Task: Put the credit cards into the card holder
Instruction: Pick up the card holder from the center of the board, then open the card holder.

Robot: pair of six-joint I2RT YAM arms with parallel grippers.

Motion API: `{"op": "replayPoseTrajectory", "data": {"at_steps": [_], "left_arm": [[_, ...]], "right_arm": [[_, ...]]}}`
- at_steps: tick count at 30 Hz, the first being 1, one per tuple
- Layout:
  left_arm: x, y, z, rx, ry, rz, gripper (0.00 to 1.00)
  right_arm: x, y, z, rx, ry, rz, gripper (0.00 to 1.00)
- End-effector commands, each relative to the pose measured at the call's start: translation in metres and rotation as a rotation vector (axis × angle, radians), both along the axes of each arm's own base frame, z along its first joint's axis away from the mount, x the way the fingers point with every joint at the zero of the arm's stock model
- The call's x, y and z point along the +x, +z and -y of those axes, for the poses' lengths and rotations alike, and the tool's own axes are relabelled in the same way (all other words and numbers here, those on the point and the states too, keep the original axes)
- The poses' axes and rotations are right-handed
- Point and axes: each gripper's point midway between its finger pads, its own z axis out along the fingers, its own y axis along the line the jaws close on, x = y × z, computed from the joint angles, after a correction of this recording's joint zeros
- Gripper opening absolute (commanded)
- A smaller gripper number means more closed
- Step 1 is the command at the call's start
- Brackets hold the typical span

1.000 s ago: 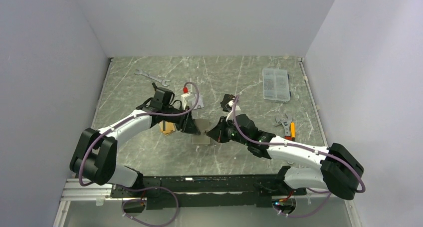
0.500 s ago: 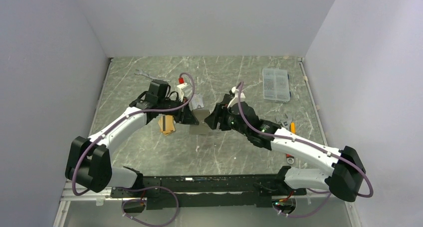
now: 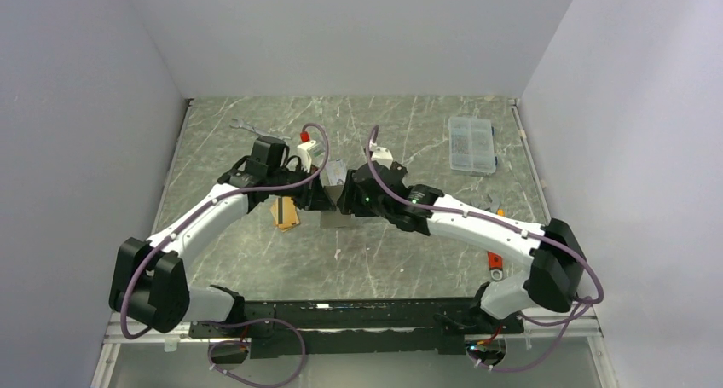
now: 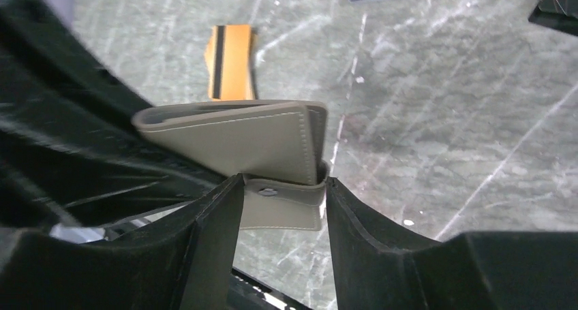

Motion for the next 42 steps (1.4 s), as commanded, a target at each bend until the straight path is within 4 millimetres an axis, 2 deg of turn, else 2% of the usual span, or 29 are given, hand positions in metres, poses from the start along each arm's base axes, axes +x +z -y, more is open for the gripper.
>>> {"op": "replayPoseTrajectory", "data": {"at_steps": [1,9,14,18,20,30,35,42], "left_arm": [[0.004,0.023,0.001,-0.034,0.008,0.059,0.0],[0.001,0.02,0.001,-0.039,0.006,0.057,0.0],[0.002,0.02,0.001,-0.036,0.01,0.068,0.0],[0.001,0.02,0.0,-0.035,0.011,0.072,0.0],[0.0,0.023,0.0,-0.041,0.008,0.074,0.0],[0.001,0.025,-0.002,-0.033,0.017,0.091,0.0],[0.004,0.025,-0.004,-0.015,0.034,0.105,0.0],[0.006,0.024,-0.006,-0.005,0.043,0.107,0.0]], "right_arm": [[-0.001,-0.003,0.003,-0.05,-0.048,-0.038,0.49],[0.002,-0.004,-0.009,-0.067,-0.043,-0.032,0.47],[-0.005,-0.019,-0.021,-0.128,-0.02,-0.06,0.47],[-0.004,-0.026,-0.018,-0.165,-0.039,-0.071,0.45],[-0.004,-0.03,-0.015,-0.178,-0.053,-0.079,0.41],[-0.004,-0.037,-0.006,-0.284,-0.095,-0.061,0.0],[-0.011,-0.04,0.003,-0.324,-0.114,-0.053,0.0],[-0.013,-0.043,0.027,-0.352,-0.183,-0.044,0.0]]}}
